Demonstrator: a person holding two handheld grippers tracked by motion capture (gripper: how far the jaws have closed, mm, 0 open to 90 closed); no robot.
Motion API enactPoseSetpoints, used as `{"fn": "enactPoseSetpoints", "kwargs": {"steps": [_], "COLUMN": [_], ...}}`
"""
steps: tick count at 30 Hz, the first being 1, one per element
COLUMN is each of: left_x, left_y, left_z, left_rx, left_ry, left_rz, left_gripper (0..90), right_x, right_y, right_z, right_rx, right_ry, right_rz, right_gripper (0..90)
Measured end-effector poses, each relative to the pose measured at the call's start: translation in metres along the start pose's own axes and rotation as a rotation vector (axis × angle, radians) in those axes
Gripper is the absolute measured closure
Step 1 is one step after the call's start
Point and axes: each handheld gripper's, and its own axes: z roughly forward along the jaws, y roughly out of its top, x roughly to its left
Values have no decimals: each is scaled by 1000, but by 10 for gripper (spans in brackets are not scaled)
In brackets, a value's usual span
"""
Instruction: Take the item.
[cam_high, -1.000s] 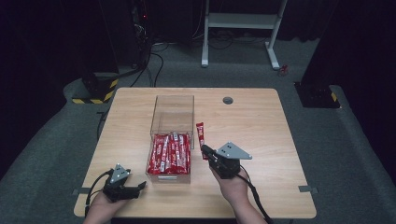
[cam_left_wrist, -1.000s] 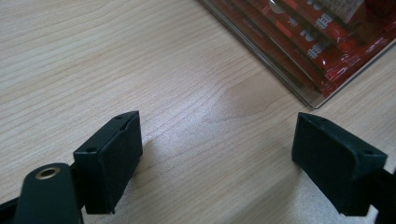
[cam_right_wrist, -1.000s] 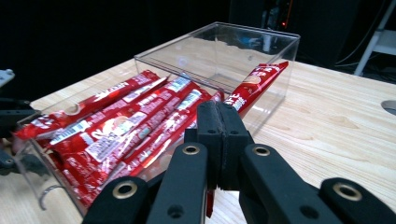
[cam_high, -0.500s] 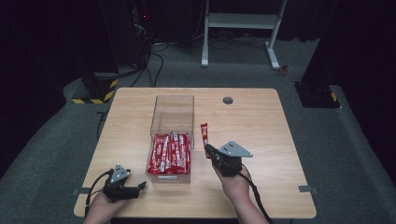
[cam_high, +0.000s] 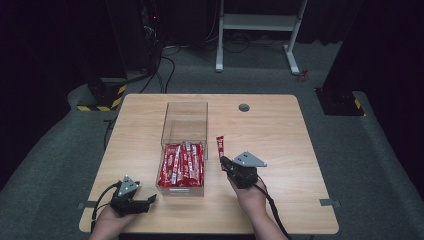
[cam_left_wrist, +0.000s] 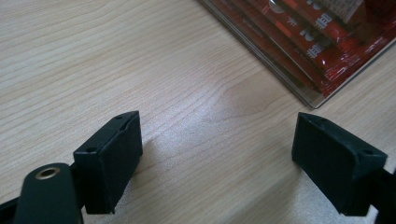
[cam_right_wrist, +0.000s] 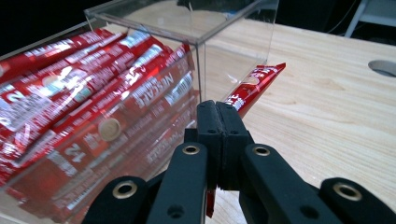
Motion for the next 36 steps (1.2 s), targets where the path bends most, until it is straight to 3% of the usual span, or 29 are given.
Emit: {"fn": "enactPoseSetpoints", "kwargs": {"steps": [13, 36], "left_x": [0, 0], "left_y": [0, 0], "left_z": [0, 0], "left_rx": [1, 0], "left_ry": [1, 0], "left_rz": [0, -1], "left_gripper": [166, 166], "right_x": [-9, -10], "right_y": [-16, -36], "right_z": [16, 40], "right_rx": [69, 179], "right_ry": [-25, -36], "right_rz": [-2, -4], "right_gripper": [900, 888]}}
